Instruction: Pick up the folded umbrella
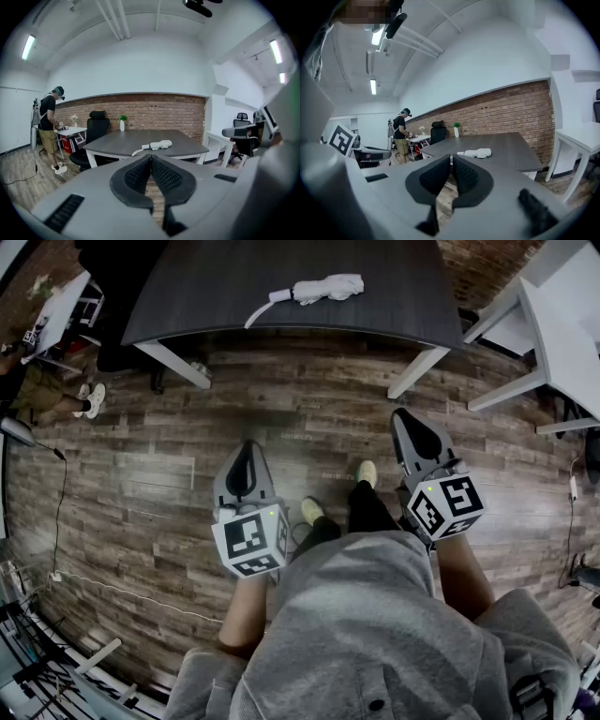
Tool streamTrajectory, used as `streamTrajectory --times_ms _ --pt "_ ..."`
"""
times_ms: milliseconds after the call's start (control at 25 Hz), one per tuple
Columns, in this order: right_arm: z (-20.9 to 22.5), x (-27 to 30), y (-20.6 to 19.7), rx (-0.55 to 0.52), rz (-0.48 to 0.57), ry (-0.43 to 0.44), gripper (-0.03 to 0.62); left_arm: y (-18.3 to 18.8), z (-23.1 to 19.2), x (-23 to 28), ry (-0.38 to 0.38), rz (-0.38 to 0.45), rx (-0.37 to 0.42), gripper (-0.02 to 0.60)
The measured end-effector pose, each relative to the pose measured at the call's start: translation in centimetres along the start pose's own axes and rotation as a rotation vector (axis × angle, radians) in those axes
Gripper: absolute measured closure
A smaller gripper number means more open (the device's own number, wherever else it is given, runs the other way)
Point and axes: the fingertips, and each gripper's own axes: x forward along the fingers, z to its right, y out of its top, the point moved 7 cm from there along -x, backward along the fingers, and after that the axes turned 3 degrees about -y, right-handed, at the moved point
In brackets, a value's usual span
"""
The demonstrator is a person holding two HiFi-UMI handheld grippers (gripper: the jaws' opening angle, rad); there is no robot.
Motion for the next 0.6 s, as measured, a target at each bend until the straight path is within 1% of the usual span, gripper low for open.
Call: streamTrajectory --times_ms 200,400,600 --pt "-1.6 -1.7 0.6 -0.024 0.026 0.002 0.563 0.2 -1.7 -2.5 0.028 0.025 -0.005 0.565" --pt "-1.8 -2.1 1.1 -0.062 0.033 -0.002 0.562 0.8 -1.6 -3.1 0.03 0.038 0.009 0.565" --pt "-1.9 -1.7 1.5 -0.03 0.062 -0.001 0.562 1.4 -1.5 -3.4 0.015 0.038 0.011 0.565"
